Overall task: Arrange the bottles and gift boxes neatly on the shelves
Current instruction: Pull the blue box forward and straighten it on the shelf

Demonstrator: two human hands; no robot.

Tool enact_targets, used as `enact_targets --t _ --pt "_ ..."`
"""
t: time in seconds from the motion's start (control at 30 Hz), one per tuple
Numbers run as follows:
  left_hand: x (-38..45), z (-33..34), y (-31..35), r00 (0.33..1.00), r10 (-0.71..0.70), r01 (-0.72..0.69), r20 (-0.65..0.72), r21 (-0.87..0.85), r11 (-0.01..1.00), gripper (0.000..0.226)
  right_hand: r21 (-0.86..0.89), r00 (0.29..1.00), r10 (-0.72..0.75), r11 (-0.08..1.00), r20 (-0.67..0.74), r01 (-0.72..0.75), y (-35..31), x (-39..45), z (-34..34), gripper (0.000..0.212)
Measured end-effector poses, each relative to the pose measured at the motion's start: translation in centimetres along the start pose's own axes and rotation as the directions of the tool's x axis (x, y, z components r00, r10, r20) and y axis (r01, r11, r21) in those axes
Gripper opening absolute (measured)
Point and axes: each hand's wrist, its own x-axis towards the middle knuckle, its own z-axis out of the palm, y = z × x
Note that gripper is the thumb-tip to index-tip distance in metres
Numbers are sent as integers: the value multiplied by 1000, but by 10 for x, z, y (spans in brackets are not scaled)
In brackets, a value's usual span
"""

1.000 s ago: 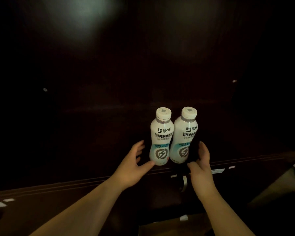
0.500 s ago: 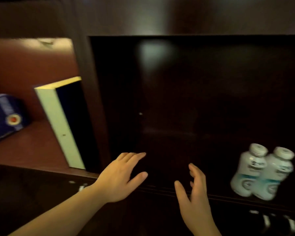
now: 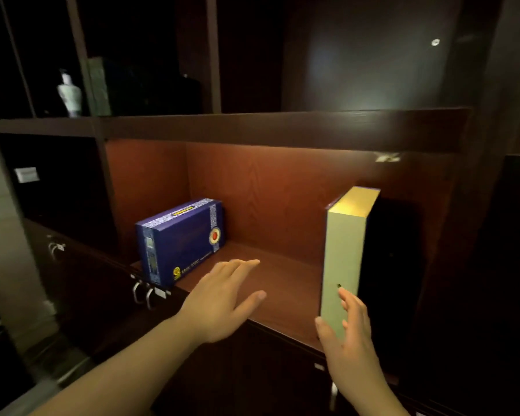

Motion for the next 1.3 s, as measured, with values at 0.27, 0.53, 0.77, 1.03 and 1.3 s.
enact_targets --t 0.27,0.53,0.77,1.03,1.3 --pt "22 -15 -143 974 -193 197 -119 17 980 70 5 988 -65 998 141 65 -18 101 127 63" --pt "94 -14 -287 920 -374 389 -120 140 911 74 103 973 -100 991 209 79 -5 266 272 60" --pt "136 -12 -377 892 -447 449 -72 265 853 83 59 957 -86 996 276 72 -8 384 363 62" --pt "156 7 -462 794 -555 463 248 346 816 118 11 954 32 999 297 -37 -4 491 464 59" --pt "150 33 -495 889 -421 378 180 231 896 109 100 889 318 925 331 -368 18 561 517 83"
